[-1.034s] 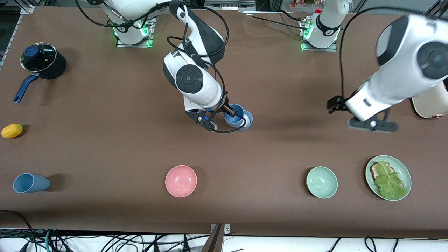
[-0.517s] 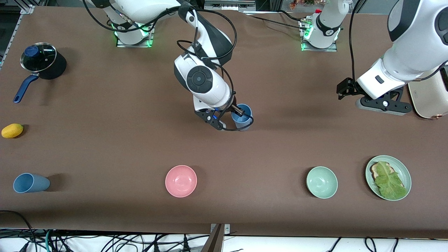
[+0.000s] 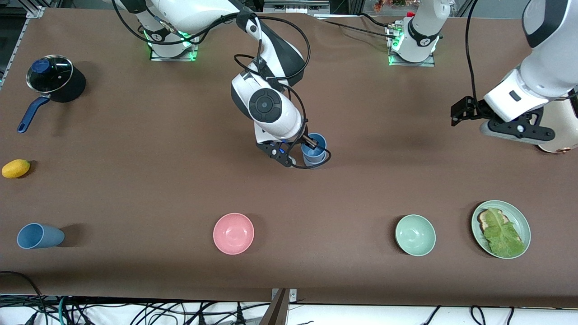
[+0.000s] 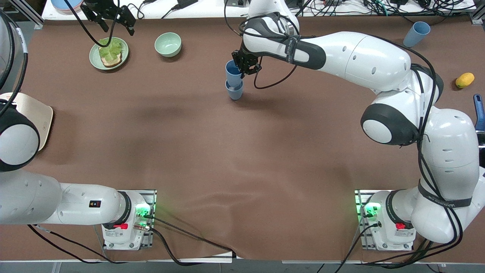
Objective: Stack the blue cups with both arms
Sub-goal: 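Lower the held cup into the tissue cup while the left gripper withdraws, then open the right gripper and lift it off the cup stack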
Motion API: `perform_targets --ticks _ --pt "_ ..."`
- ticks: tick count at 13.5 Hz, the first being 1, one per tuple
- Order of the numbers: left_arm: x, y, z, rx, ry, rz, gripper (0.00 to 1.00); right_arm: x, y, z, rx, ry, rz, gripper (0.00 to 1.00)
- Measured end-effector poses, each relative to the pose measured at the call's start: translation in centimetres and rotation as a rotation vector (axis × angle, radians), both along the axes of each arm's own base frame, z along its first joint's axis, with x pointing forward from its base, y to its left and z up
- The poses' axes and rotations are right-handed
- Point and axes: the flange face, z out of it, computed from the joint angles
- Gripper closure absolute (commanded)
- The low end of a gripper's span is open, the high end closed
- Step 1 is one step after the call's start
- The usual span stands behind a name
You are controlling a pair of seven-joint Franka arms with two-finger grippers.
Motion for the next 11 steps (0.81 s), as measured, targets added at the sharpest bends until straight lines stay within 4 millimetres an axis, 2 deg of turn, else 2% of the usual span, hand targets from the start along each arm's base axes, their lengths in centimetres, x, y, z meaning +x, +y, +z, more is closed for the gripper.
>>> perform_targets --ticks 2,4,6,11 --pt "-0.2 0.1 0.9 0.001 0.013 0.001 0.00 -0.3 0.3 -0.6 -0.005 0.006 0.006 1.00" --pt "-0.3 0.0 1.4 0.002 0.014 -0.001 0.00 -0.4 0.5 -1.2 -0.010 0.012 0.007 0.58" --pt "-0.3 -0.1 1.4 0.002 0.017 -0.002 0.00 -0.3 0.4 -1.3 -0.013 0.012 0.005 0.00" --pt "-0.3 0.0 1.2 0.003 0.026 -0.001 0.00 0.4 -0.1 -0.6 -0.011 -0.004 -0.005 0.00"
